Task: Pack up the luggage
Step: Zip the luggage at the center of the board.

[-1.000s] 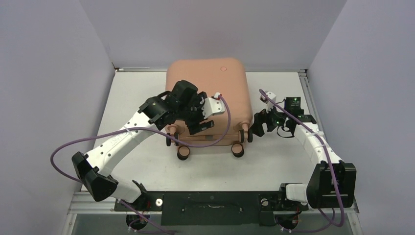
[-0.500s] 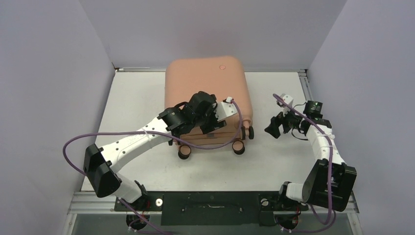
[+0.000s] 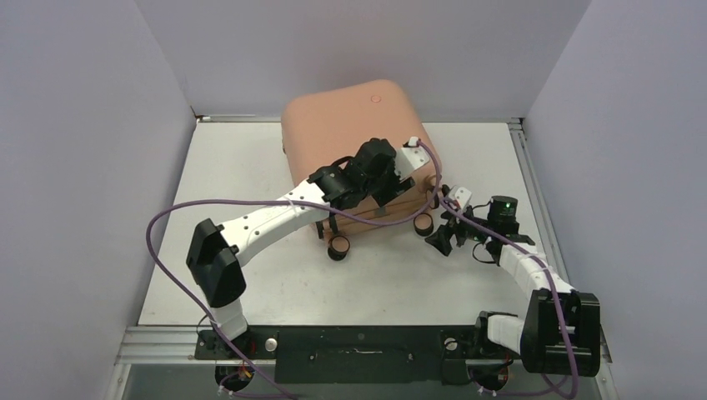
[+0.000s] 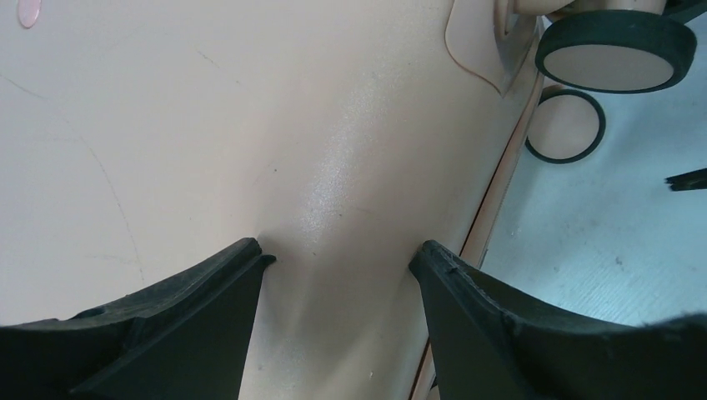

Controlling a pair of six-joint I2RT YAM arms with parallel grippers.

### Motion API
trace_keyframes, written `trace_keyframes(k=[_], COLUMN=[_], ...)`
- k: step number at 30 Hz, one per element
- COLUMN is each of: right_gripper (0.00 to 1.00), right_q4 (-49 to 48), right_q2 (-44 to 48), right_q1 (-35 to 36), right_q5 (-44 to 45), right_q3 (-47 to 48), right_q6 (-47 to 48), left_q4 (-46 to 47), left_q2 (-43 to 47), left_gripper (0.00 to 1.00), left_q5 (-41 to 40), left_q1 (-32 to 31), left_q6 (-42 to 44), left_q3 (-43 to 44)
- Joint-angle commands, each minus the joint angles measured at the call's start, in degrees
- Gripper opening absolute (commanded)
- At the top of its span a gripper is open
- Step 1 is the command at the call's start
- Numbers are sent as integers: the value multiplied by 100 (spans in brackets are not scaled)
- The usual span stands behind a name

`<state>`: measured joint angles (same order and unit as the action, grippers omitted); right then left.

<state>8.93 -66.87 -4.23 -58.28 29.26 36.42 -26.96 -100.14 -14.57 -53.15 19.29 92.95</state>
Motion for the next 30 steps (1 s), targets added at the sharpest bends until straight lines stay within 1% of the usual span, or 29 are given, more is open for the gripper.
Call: trace_keyframes(k=[1,3,5,7,8,10,12,14,15,19,20,21,23,24,26,30], right_gripper=[90,90,91,93,96,100,90,84,80,68,64,58,52,48,44,26], right_q4=[-2556,-3120,-3702,-4306,-4581,-4973,-5317,-5511,-5602,-6025,-6105,-6161,-6216,-6218,-6286,-6260], right_q2=[-107,-181,-267,-355,-427,-608,-855,-1132,-1243,-1486,-1502,-1526,-1600,-1623,-1655,-1754], right_q1=[21,5,-96,-221,-265,-275,-272,-272,-267,-171,-140,-115,-105,-104,-104,-67], right_q5=[492,729,729,623,557,526,487,428,372,266,302,334,367,370,400,402], right_q3=[-216,-377,-446,-582,-647,-728,-765,-712,-692,-671,-689,-700,-664,-629,-624,-518], right_q6=[-1683,-2034,-2387,-2760,-2853,-2973,-3093,-3176,-3208,-3298,-3284,-3264,-3255,-3255,-3243,-3255], left_q4=[-124,-185,-228,-355,-392,-496,-552,-568,-556,-422,-388,-375,-352,-344,-323,-305], left_q2=[-413,-292,-79,114,207,366,492,552,557,504,466,428,357,329,296,262], left_gripper=[66,67,67,67,67,67,67,68,68,68,68,68,68,68,68,68], left_q5=[-89,375,931,1523,1819,2175,2300,2366,2372,2385,2424,2490,2548,2573,2614,2609], left_q1=[498,674,887,1140,1241,1386,1481,1592,1656,1959,2036,2153,2275,2322,2375,2413], left_q6=[-424,-439,-480,-528,-524,-421,-332,-328,-359,-655,-748,-818,-956,-995,-1039,-1050], left_q3=[516,534,483,487,488,492,507,571,608,767,810,852,913,920,920,907])
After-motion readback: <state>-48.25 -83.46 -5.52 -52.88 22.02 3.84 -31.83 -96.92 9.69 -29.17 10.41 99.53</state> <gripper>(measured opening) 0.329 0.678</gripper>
